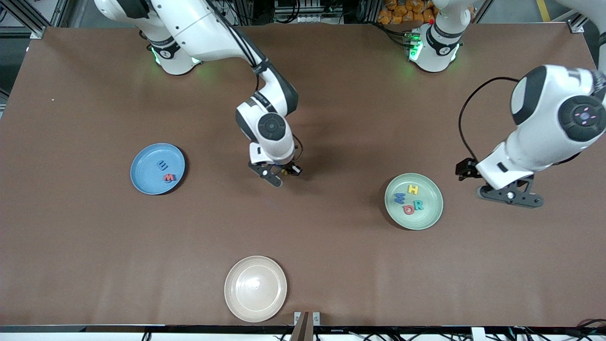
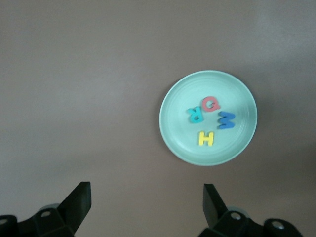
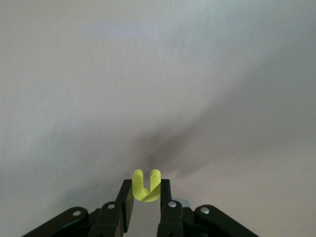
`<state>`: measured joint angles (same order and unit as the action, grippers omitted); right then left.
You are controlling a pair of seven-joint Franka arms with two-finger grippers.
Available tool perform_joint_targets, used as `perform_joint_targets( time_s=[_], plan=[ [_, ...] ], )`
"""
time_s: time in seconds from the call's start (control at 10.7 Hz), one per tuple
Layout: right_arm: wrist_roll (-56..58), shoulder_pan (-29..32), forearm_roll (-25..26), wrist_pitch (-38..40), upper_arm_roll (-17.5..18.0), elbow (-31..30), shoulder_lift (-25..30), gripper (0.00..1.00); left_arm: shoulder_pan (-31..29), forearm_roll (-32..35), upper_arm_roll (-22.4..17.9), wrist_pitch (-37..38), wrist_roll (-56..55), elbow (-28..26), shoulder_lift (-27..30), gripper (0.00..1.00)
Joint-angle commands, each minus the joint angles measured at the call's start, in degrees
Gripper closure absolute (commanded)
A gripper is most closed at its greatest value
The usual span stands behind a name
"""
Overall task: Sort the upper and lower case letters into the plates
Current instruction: 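Grasp the yellow u with the right gripper while the left gripper withdraws, then carry the u to the blue plate and open the right gripper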
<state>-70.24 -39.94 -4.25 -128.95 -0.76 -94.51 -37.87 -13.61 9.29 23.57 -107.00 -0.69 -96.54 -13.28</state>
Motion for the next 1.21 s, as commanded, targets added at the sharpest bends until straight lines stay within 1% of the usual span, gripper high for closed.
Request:
perform_joint_targets(
  time_s=[0.0,0.09,0.19,0.28,0.37,0.47,0.65,0.75,0.84,0.93,1.02,1.12],
  plan=[
    [14.1,6.9,0.2,11.9,0.9,-1.5,8.1,1.00,7.9,-5.7,-11.8,2.7,1.0,-0.8,6.5,0.00],
    [21.1,10.0,0.2,17.0,0.9,-2.1,10.4,1.00,9.5,-7.9,-15.9,3.5,0.9,-0.8,8.3,0.00],
    [29.5,13.5,0.2,20.0,0.9,-3.8,13.1,1.00,10.1,-8.8,-18.3,4.3,0.9,-0.9,9.9,0.00],
    [38.7,17.3,0.3,21.2,0.7,-7.2,15.9,1.00,10.2,-8.6,-18.6,5.9,0.4,-0.9,11.0,0.00],
    [46.9,20.7,0.4,21.2,0.5,-10.1,18.1,1.00,10.2,-8.3,-19.1,6.4,0.4,-1.0,12.2,0.00],
    [54.1,23.2,0.6,21.1,-0.5,-12.9,19.4,1.00,10.3,-8.3,-20.0,6.5,0.3,-1.0,12.7,0.00],
    [68.6,26.0,0.7,19.8,-4.1,-17.5,20.7,1.00,11.3,-8.3,-23.7,6.8,0.0,-1.3,15.0,0.00],
    [74.8,26.9,0.7,17.8,-6.3,-19.8,20.6,0.97,11.3,-8.6,-24.4,7.1,0.1,-1.5,15.9,0.00],
    [80.2,27.9,0.7,14.0,-8.0,-22.7,20.4,0.91,11.3,-8.2,-24.4,8.5,0.1,-0.9,16.1,0.00],
    [84.4,28.3,0.7,11.1,-8.9,-24.7,20.4,0.80,11.2,-8.8,-24.7,8.6,0.8,-0.8,16.4,0.00],
    [85.7,29.1,0.4,11.1,-9.3,-24.8,20.3,0.47,11.4,-8.8,-25.1,8.6,0.9,-0.8,16.7,0.00],
    [86.0,29.6,0.4,11.3,-9.3,-24.6,20.3,0.00,11.8,-9.0,-24.5,8.7,0.2,-0.2,16.7,0.00]
  ],
)
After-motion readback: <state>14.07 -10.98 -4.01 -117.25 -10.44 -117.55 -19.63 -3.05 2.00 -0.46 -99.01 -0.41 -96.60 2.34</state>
